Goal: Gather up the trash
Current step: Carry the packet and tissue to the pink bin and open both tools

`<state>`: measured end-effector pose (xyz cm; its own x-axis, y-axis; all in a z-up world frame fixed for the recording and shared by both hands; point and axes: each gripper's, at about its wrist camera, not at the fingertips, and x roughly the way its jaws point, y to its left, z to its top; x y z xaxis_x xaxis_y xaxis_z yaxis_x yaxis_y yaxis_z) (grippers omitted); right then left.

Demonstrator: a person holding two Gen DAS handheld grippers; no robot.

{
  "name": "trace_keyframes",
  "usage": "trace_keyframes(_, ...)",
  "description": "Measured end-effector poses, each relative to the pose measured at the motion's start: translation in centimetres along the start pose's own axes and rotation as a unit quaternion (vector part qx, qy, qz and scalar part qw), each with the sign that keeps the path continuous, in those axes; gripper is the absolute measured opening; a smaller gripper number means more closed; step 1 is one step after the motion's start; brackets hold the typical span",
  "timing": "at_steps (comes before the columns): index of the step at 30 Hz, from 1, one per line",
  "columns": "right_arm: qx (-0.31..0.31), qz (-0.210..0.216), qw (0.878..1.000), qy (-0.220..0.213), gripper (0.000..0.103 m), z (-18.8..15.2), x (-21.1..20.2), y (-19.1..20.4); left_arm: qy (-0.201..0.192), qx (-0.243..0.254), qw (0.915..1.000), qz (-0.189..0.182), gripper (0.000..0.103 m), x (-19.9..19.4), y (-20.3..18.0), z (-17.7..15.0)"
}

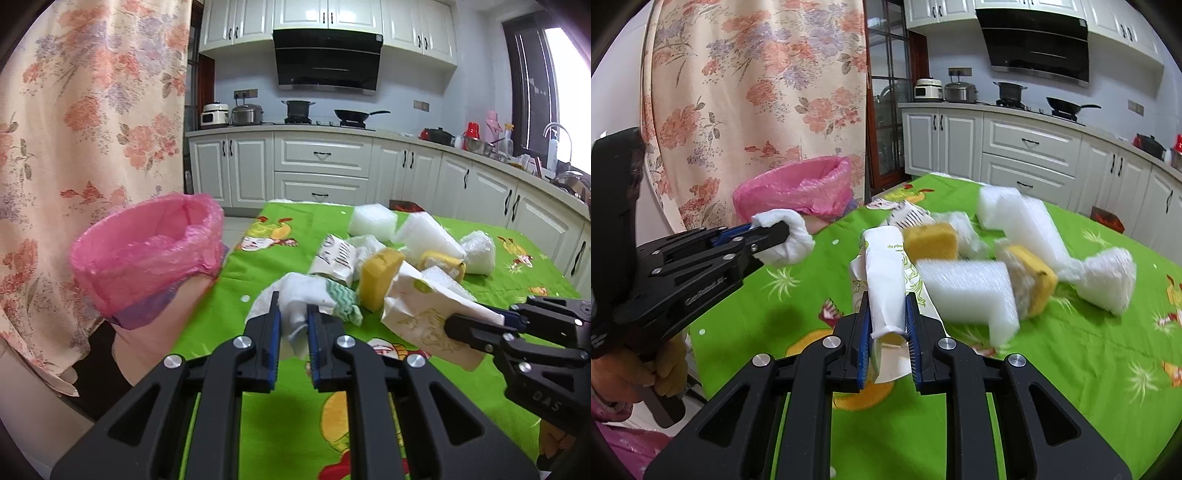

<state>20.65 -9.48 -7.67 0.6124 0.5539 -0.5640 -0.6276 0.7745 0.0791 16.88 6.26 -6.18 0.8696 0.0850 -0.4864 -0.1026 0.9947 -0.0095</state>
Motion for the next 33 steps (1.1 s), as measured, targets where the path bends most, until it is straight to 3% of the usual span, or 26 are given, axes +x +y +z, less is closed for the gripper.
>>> trace_keyframes(17, -0.031, 0.038, 0.998, -0.028, 0.018, 7.7, 6.2, 3.5, -0.043, 0.002, 0.9978, 0.050, 0.013, -2.0, 5.8, 3.1)
trace_keyframes(27, -0.043, 0.078, 0.995, -0.044, 0.018, 14.0, 10.9, 6.3, -0.051, -0.020, 0.9950, 0.083, 0.013, 0.6, 12.5, 7.4)
trace_keyframes(33, -0.026, 0.106, 0.994, -0.030, 0.019, 16.3, 14.5, 6.9, -0.042, -0.029, 0.9935, 0.102, 0.013, 3.7, 16.2, 9.0)
